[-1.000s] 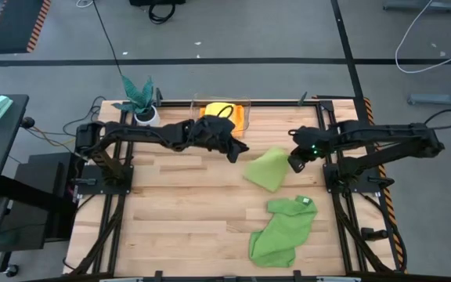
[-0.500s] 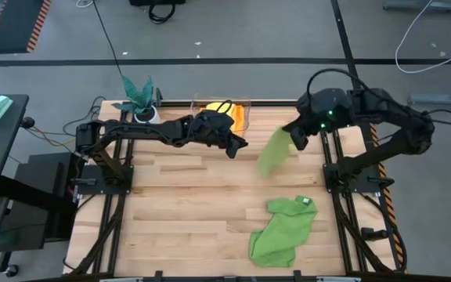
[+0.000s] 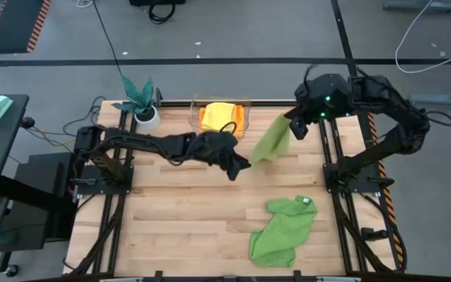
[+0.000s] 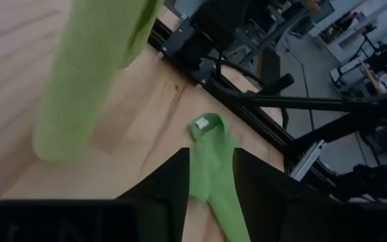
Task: Fold microfiber towels
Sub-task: Fold the light green towel
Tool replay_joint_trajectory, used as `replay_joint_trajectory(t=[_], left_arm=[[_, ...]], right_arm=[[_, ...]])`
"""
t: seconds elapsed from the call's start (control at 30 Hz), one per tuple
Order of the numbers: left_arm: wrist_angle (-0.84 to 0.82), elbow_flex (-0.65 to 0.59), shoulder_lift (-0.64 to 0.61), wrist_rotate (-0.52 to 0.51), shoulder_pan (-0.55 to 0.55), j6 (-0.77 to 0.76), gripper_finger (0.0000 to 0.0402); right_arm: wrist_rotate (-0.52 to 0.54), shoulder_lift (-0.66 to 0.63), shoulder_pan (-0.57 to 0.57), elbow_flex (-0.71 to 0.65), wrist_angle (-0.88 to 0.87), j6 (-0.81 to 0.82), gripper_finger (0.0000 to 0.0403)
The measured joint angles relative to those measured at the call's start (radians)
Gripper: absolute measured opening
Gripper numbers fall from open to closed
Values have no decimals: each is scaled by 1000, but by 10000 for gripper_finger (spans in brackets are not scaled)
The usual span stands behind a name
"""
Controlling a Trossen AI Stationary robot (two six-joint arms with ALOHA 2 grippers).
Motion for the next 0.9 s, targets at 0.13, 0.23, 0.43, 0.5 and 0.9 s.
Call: replay_joint_trajectory(t=[0.13,0.23,0.43,0.5,0.9], left_arm=[[22,0,0,-100,-62,-15,117],[45,0,0,-229,-102,-15,117],[54,0,3,-461,-140,17,117],[66,2,13,-509,-149,46,115],[93,1,142,-734,-200,294,112]], right_arm=[[-56,16,-23,75,20,-42,0],[-94,34,-24,148,25,-73,0],[-195,91,-24,303,14,-140,0],[-225,109,-24,336,4,-154,0],[-312,176,-64,377,8,-217,0]])
